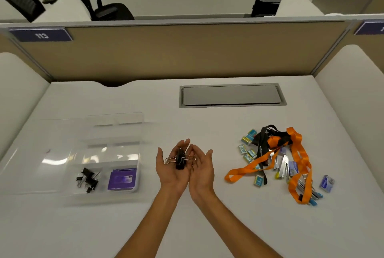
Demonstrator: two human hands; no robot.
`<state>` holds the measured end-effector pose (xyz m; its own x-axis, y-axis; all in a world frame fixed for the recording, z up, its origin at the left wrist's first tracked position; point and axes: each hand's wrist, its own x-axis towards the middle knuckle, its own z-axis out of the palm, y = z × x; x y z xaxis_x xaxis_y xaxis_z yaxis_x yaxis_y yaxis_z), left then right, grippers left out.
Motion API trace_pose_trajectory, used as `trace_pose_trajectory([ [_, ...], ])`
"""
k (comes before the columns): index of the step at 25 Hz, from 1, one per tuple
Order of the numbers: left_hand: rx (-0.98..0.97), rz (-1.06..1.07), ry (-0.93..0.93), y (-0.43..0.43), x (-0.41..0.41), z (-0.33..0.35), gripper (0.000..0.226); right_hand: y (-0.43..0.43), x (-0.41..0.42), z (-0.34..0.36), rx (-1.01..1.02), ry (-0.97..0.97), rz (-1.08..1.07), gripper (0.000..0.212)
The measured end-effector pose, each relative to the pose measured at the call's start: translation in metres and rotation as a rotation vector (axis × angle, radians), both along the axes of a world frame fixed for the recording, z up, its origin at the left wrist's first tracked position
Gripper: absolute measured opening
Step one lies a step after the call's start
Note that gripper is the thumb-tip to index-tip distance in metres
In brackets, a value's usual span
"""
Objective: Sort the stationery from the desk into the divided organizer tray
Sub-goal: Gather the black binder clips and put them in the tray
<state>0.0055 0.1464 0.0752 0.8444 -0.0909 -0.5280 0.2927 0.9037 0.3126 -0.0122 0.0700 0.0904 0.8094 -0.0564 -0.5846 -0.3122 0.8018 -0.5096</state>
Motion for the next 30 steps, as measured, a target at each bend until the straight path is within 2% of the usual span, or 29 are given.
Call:
trace_pose_trajectory([
  [4, 0.030, 0.101, -0.025, 0.050, -0.011, 0.008, 0.078, 0.050, -0.005, 0.006, 0.034, -0.006, 0.083, 0.058],
  [8, 0.038, 0.217, -0.028, 0.110, -0.022, 0.010, 0.064, 0.109, -0.007, 0.011, 0.043, 0.002, 0.178, 0.047],
  [11, 0.074, 0.274, 0.000, 0.158, -0.029, 0.010, 0.057, 0.153, -0.010, 0.016, -0.010, 0.005, 0.323, 0.034],
  [14, 0.155, 0.315, 0.069, 0.209, -0.031, 0.004, 0.062, 0.197, -0.010, 0.011, -0.087, 0.022, 0.488, 0.027],
  [20, 0.341, 0.217, 0.194, 0.289, -0.026, -0.019, 0.070, 0.253, 0.002, -0.007, -0.194, 0.099, 0.559, 0.012],
  [28, 0.679, 0.002, 0.275, 0.313, -0.019, -0.008, 0.043, 0.265, 0.021, -0.023, -0.495, 0.072, 0.680, 0.016],
  [30, 0.762, -0.025, 0.316, 0.318, -0.018, -0.004, 0.040, 0.268, 0.022, -0.023, -0.506, 0.066, 0.703, 0.019],
])
